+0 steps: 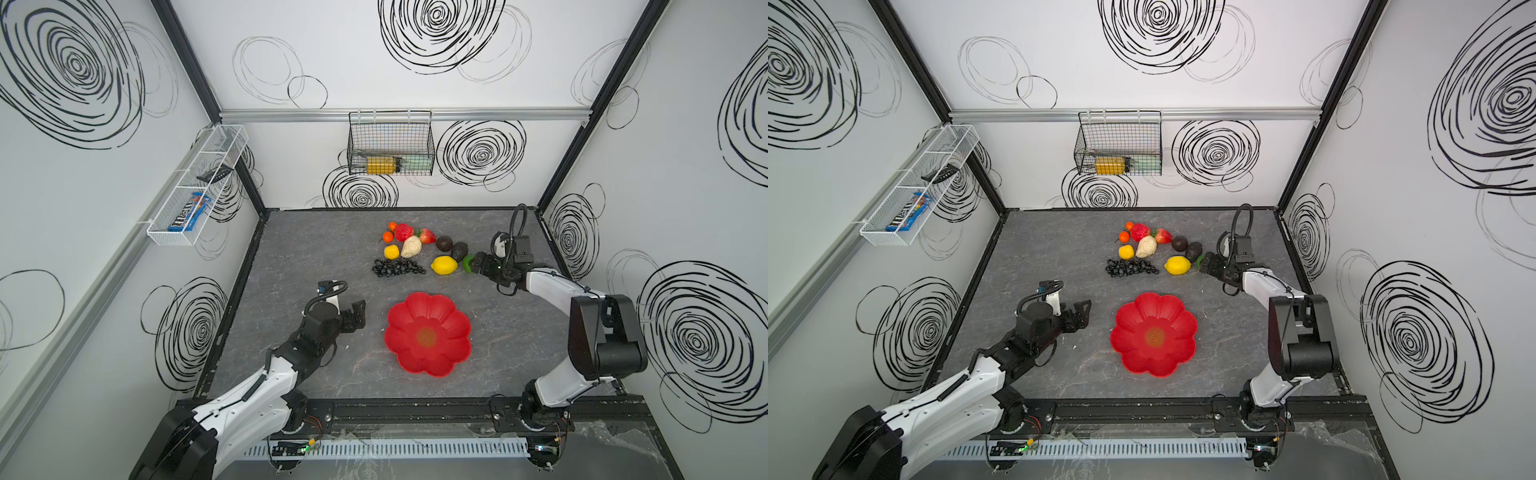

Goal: Arrange fruit in a fruit bowl
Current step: Pick up the fruit from the top-center of the table.

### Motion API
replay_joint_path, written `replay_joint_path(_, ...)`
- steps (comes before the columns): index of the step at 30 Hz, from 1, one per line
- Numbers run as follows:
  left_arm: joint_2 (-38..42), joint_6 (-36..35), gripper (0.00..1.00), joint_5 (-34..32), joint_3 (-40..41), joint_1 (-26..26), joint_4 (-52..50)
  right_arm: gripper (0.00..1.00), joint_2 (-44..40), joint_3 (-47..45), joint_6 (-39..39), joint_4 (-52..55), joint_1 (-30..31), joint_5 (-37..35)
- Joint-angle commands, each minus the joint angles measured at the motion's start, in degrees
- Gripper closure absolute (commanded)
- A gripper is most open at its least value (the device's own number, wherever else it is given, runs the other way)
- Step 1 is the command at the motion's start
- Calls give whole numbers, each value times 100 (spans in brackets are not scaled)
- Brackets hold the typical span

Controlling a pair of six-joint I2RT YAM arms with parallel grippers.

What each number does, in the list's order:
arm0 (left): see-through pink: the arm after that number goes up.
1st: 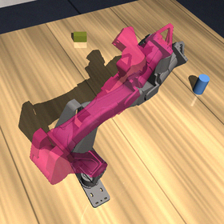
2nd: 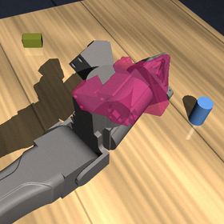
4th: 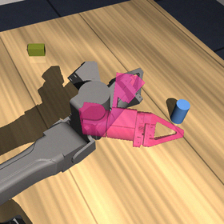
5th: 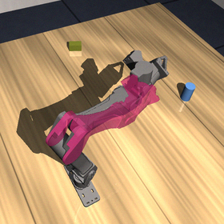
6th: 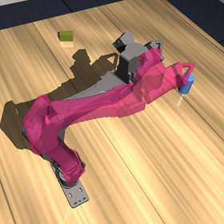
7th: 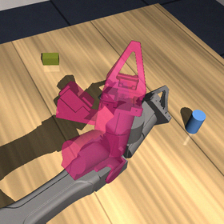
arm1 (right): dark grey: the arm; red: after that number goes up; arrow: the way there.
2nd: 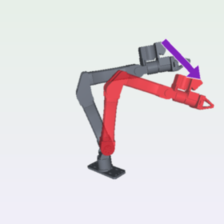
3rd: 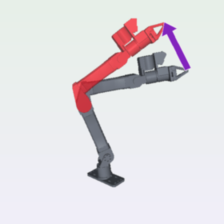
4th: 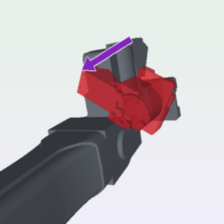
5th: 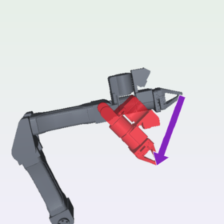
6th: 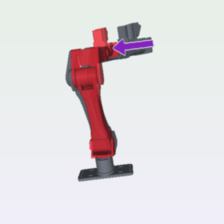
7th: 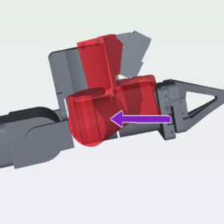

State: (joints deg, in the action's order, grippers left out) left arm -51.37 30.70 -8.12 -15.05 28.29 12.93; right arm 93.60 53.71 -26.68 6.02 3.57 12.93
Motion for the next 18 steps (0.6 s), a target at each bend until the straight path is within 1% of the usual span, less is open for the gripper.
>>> replay_joint_path(1, -97, -179, 4, 222, 29, -96, 656, 11, 237, 222, 114, 226, -59, 220)
replay_joint_path(8, -163, -53, 4, 445, 34, -179, 723, 15, 760, 554, 139, 179, -76, 261)
replay_joint_path(10, -146, -41, 4, 447, 37, -177, 716, 18, 861, 677, 155, 258, -63, 233)
replay_joint_path(15, -141, -42, 4, 358, 36, -170, 675, 18, 708, 812, 301, 389, 293, -220)
replay_joint_path(18, -145, -55, 4, 345, 37, -175, 693, 17, 591, 896, 443, 495, 607, -562)
